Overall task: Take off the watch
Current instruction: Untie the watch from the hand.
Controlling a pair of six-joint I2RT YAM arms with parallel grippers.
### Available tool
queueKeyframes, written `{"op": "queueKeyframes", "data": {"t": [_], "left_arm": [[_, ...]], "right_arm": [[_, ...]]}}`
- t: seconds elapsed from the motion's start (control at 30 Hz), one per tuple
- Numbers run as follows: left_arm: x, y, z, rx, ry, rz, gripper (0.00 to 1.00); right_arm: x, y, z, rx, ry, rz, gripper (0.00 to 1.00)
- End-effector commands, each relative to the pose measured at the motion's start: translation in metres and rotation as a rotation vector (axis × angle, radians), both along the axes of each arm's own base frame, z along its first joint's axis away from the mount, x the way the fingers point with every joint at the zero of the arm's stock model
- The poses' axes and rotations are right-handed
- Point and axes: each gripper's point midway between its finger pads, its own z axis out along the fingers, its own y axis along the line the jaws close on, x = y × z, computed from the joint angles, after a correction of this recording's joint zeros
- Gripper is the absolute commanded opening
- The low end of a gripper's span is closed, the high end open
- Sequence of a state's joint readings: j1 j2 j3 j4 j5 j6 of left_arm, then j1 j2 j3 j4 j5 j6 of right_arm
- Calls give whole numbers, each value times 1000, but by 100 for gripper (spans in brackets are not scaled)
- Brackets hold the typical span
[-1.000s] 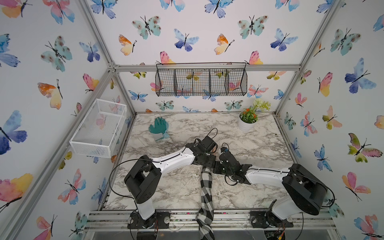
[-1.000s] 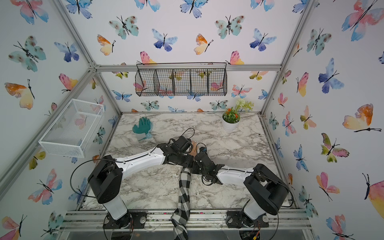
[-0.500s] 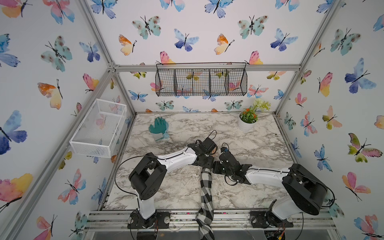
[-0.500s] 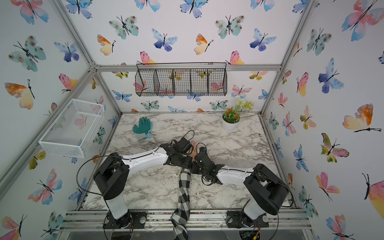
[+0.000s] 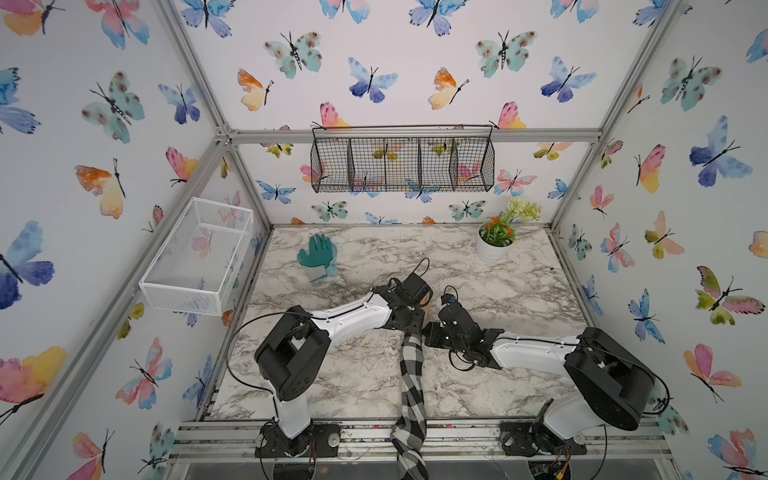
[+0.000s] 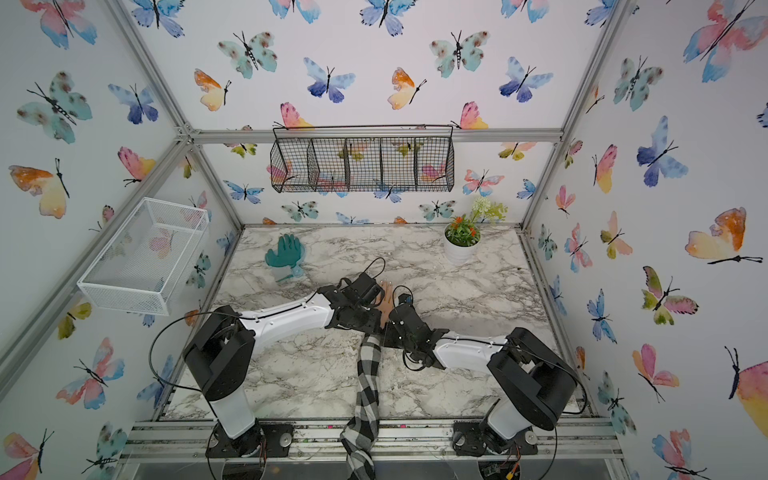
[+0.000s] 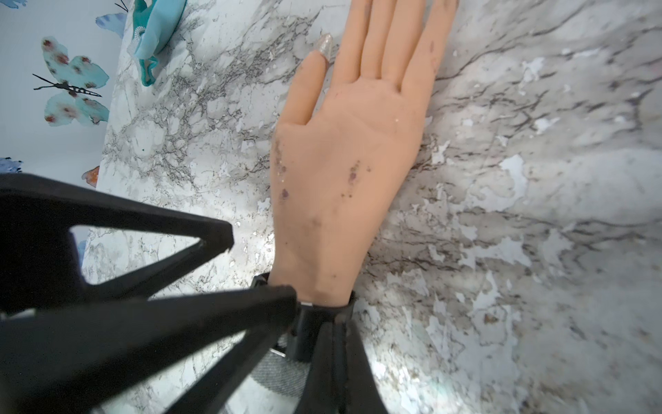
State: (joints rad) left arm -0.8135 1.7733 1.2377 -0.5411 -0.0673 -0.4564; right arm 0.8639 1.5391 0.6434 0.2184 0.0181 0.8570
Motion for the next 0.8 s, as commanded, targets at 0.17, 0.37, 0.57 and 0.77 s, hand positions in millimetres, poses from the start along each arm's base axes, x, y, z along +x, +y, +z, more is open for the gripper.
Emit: {"op": "queueKeyframes", "data": {"t": [0.17,0.37,0.57,0.77], "left_arm": [[3,54,4,94,-14,93,61],[1,51,0,55,3,95,61],[2,32,4,-62,0,93,61],[3,24,-3,-130,15,103,61]], "right_arm": [[-14,-8,-17,-43,60,16,2],[-14,-4,-9,-19,54,25,10],[-9,3,19,19,12,36,20],[-5,9,55,71,-37,46,53]]}}
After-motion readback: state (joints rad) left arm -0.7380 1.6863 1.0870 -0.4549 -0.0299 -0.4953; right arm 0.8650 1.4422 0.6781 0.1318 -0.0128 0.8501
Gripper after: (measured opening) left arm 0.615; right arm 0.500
